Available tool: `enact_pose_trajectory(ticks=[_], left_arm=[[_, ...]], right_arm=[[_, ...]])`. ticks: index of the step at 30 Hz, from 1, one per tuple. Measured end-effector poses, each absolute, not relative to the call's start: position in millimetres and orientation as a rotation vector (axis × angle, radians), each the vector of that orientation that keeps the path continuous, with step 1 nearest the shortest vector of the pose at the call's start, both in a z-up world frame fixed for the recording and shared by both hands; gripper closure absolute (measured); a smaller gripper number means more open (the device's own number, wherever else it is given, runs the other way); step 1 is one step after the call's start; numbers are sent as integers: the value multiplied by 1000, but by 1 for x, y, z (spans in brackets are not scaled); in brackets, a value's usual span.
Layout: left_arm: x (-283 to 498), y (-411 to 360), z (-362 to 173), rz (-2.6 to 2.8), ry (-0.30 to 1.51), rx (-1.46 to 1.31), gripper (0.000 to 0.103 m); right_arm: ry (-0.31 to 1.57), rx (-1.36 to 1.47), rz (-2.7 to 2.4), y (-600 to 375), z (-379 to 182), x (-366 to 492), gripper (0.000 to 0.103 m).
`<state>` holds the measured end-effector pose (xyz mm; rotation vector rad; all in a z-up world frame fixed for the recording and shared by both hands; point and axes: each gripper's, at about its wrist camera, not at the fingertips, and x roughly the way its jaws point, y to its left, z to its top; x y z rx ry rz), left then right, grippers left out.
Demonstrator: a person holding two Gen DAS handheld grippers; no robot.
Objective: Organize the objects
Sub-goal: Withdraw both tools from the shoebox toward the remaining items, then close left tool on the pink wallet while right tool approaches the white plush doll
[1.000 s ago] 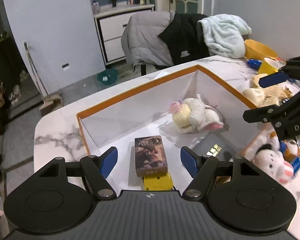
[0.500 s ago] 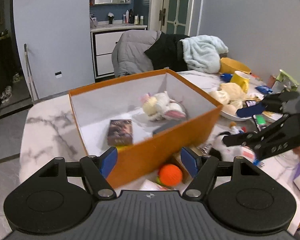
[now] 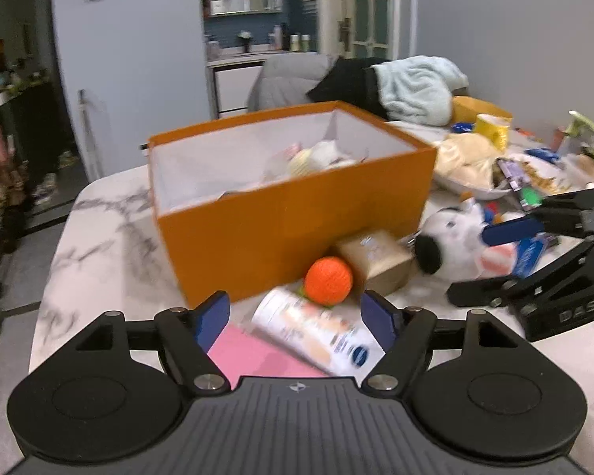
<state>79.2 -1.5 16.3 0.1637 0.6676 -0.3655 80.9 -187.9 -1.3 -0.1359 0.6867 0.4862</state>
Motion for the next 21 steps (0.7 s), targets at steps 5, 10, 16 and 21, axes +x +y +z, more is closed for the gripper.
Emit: enact_pose_trajectory(ticks=[5,10,16,21], left_arm=[[63,8,-9,-284,641,148,17],[55,18,-19,-217,575,83,17],[59,18,-21,-121,540,53,16],[56,23,-25,-25,509,-23,15]], right_arm=[[527,-56,478,-187,-30,58,20],[337,-44,463,-182,-49,37,17],[235,-18,429,-181,-54,27,14],[219,-7,394,-184,-58,30,13]])
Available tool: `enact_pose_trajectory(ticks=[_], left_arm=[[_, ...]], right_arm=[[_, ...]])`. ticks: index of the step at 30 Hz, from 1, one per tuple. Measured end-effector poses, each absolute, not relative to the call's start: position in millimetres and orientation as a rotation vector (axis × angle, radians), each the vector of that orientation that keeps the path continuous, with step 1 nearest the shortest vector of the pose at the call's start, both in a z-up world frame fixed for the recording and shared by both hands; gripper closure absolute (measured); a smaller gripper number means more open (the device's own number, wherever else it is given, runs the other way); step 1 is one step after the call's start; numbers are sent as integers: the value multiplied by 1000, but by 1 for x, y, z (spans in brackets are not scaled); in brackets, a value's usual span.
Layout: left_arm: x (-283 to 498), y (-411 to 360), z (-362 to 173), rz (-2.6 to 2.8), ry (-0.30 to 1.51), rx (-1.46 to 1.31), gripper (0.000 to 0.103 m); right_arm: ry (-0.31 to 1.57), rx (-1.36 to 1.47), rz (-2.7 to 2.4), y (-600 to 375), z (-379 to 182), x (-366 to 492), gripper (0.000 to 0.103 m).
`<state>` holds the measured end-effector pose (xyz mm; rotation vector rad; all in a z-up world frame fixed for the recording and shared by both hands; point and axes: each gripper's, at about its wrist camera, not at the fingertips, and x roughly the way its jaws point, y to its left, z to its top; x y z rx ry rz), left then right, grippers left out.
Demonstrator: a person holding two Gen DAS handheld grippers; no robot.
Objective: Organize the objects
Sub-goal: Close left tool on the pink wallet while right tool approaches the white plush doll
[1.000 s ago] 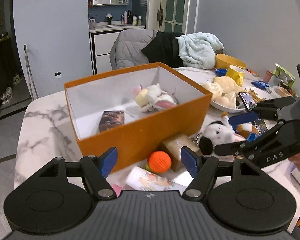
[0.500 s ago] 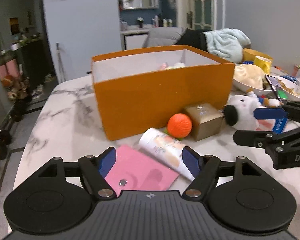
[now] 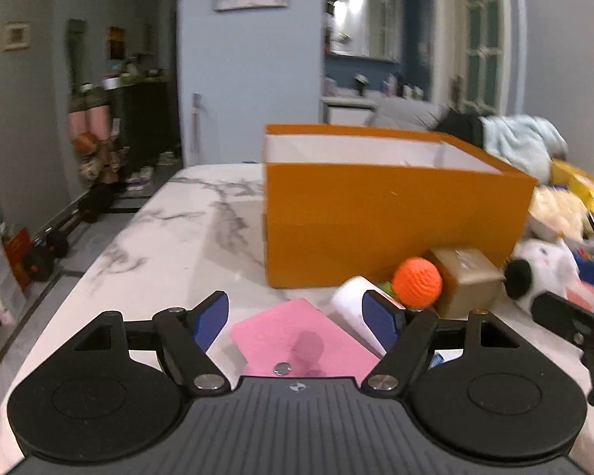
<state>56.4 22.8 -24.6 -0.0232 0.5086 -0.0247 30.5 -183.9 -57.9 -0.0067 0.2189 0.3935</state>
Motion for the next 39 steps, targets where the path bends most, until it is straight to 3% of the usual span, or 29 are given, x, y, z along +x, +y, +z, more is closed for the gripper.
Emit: enact_pose_trajectory(ticks=[12,27,39], left_arm=[[54,11,-45,20,587,-23,14],[91,-3,-56,136,708,-88,0],[67,6,-60,16,724,-5,0]], right_arm=[[201,-17,355,-187,-63,32,7],[195,6,370,-186,-67,20,7],[198,55,359,-194,-68,18,6]])
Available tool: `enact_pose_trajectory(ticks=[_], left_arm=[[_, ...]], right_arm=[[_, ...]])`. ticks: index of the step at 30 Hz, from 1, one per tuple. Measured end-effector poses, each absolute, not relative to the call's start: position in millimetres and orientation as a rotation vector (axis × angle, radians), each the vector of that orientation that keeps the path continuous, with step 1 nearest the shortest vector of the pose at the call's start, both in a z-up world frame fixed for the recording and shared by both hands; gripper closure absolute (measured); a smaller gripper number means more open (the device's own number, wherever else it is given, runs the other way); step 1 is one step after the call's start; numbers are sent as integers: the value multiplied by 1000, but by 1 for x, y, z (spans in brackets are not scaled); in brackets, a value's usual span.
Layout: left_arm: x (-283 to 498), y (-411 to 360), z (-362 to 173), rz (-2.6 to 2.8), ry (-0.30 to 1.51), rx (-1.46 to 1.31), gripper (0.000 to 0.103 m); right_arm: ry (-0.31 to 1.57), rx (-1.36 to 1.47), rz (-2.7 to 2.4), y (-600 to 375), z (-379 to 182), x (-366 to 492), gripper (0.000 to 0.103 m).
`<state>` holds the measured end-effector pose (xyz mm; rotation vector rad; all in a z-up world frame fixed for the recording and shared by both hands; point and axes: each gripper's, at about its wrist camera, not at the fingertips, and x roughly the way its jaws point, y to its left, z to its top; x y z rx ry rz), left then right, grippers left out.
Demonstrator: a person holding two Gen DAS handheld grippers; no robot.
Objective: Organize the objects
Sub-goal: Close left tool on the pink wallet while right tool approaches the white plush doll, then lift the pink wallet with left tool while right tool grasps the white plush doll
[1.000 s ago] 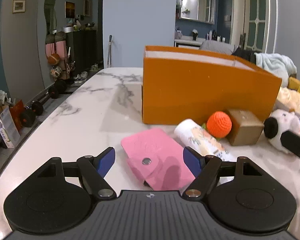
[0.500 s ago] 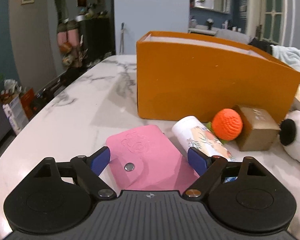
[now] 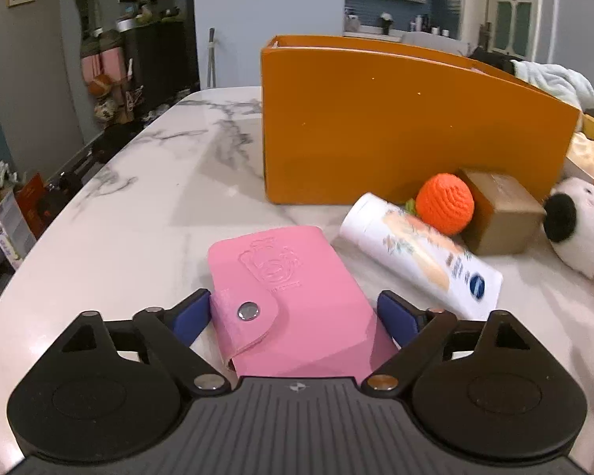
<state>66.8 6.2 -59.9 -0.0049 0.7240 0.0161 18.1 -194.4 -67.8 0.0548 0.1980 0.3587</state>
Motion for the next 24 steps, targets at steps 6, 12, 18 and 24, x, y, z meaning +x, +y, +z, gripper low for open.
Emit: enact_pose_trajectory(ticks=[6,12,18,24], left_arm=[[38,15,-60,-10,709,1,0],[31,24,-62,-49,704,11,0],[32,27,-63,-70,701,19,0],[30,28,-64,-78,702,21,0]], right_arm=[[203,45,359,-193,-69,17,6],[239,-7,300,-191,-68,25,6],[306,-204,190,-194,-58,65,6],[467,-318,185,-196,-71,110,7]])
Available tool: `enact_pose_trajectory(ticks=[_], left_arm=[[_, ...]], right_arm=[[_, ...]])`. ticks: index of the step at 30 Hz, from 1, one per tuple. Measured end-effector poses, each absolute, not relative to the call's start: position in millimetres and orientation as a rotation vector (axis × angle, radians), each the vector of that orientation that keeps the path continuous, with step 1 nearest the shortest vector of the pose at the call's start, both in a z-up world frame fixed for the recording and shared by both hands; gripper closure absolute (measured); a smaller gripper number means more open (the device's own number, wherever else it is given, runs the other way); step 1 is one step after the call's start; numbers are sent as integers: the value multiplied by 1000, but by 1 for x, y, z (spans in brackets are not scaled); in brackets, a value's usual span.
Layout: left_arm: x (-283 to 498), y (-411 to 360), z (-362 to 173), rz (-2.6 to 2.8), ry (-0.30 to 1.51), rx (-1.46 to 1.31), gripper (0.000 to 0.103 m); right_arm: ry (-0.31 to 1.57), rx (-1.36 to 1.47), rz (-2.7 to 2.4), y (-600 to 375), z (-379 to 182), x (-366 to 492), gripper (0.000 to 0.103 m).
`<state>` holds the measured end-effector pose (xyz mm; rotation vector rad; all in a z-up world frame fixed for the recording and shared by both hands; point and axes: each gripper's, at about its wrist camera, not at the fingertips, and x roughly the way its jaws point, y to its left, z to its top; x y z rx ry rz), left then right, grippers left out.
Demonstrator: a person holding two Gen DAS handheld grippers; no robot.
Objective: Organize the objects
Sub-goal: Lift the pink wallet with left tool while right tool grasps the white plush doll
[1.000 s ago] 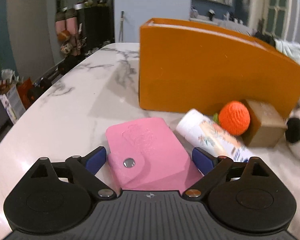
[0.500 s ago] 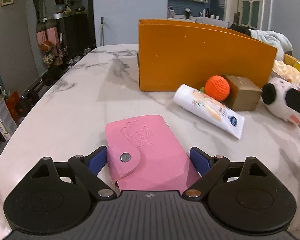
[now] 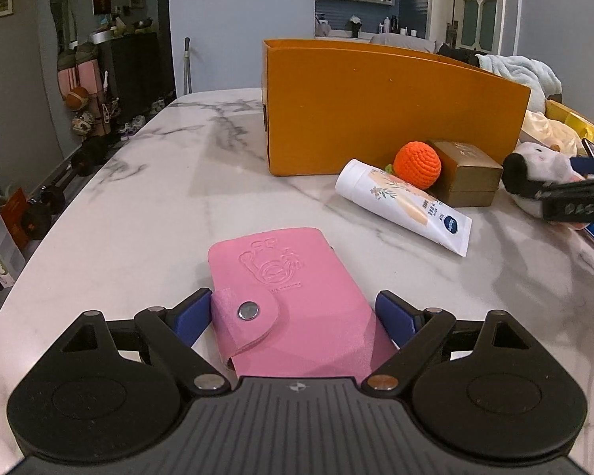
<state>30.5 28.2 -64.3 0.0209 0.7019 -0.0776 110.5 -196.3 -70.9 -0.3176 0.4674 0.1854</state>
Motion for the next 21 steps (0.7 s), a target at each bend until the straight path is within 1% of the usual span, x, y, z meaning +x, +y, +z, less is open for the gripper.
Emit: enact_pose_trajectory(ticks=[3,5,6,7,13,21], left_arm=[[30,29,-65,-82,701,21,0],[30,30,-65,-81,700,21,0],[30,30,-65,-80,699,18,0],[29,30,-65,-78,696,15,0],[27,31,-63,-71,687,-9,2],[18,31,-60,-85,673,-20,3]], right_arm=[[505,-335,183,-196,-82,122,8],[512,-340,169,-198,-86,122,14],[507,-350,159,-199,-86,121,22],[505,-346,164,-200,-86,120,25],[509,-303,202,-208,-84,101,28],[509,-247,277,-204,-71,61,29]])
